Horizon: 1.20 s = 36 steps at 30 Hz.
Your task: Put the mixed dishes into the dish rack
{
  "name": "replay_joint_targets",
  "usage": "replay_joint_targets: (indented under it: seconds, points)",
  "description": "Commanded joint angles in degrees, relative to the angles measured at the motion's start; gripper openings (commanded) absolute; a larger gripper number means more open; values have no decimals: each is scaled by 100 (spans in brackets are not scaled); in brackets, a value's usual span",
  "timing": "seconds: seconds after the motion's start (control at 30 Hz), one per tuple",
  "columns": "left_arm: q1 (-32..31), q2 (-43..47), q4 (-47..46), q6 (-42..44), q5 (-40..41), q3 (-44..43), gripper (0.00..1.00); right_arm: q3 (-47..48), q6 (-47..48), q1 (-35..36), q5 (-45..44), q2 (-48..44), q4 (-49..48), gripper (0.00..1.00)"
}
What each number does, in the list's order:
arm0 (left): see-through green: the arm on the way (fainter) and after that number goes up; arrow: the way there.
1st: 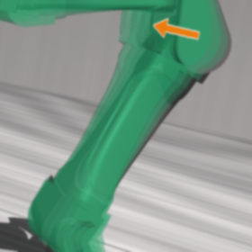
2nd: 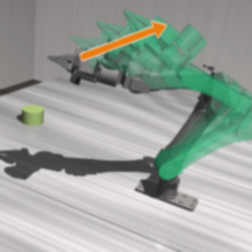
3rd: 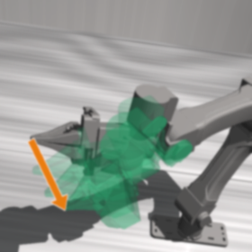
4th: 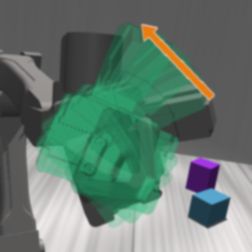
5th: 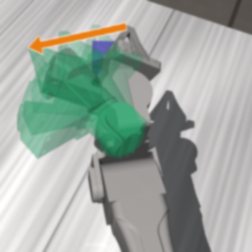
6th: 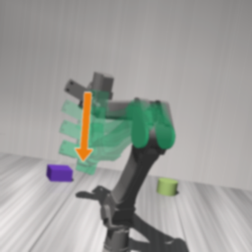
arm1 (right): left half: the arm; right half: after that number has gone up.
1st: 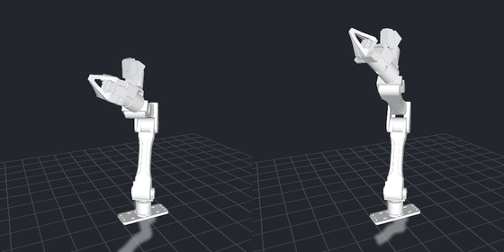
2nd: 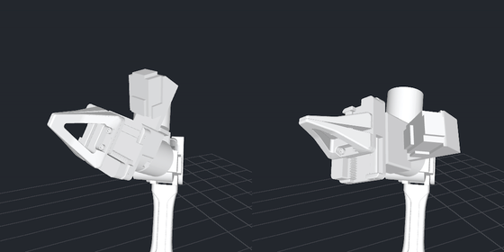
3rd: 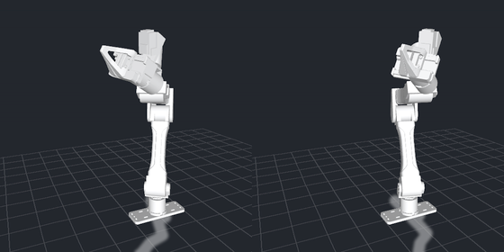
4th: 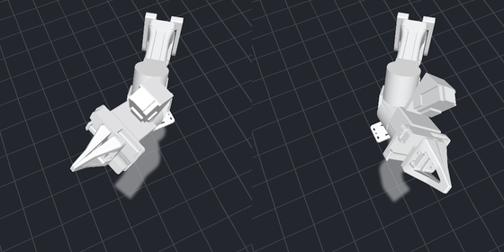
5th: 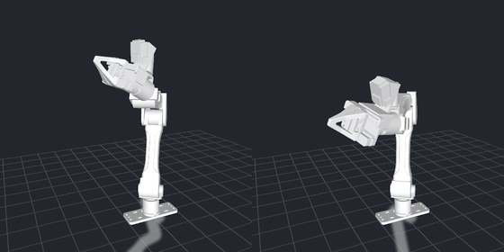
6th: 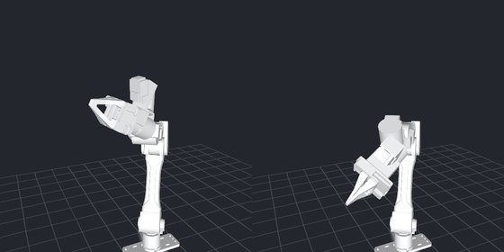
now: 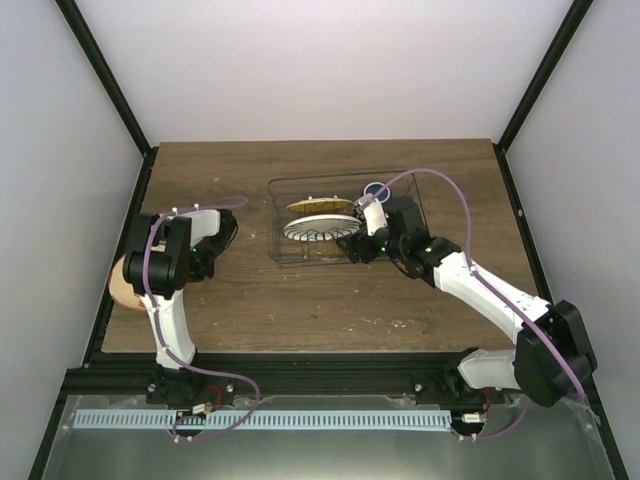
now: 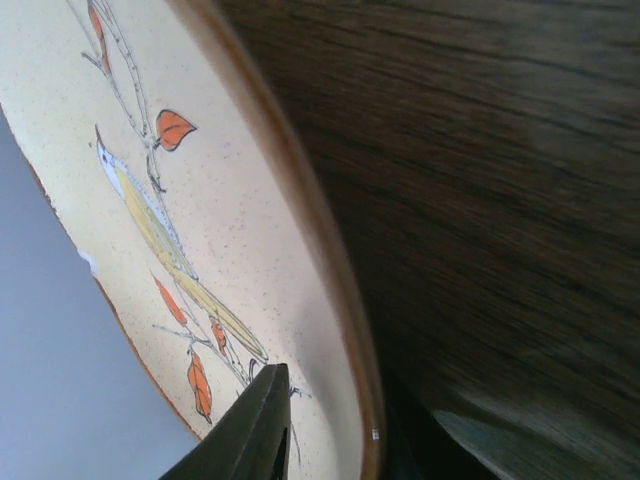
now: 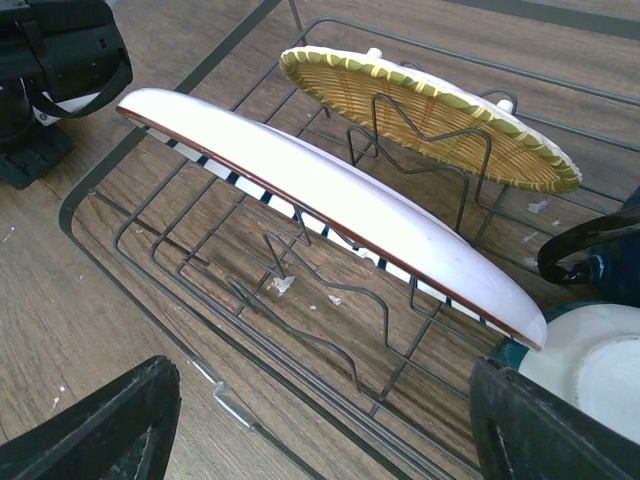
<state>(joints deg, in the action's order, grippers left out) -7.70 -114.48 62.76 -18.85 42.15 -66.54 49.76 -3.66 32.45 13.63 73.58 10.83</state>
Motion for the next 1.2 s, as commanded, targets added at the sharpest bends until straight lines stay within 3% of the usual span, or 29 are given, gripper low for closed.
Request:
replay_joint_targets:
  seconds: [0.0, 0.13, 0.63, 0.83, 1.17]
  points:
    - [-36, -200, 25, -93, 167, 47, 18, 210, 61, 34, -50, -2, 20, 80]
    - [-54, -376, 72, -173, 355, 29, 0, 210, 74, 34, -32, -16, 24, 80]
    - [-776, -379, 507, -507, 1197, -351, 0, 209, 78, 34, -48, 27, 32, 80]
    - [-1021, -353, 1235, -1015, 1954, -673, 0, 223, 84, 34, -53, 81, 42, 80]
    - [-1069, 352, 990, -298, 2340, -1030, 0, 278, 101, 34, -18, 331, 80, 80]
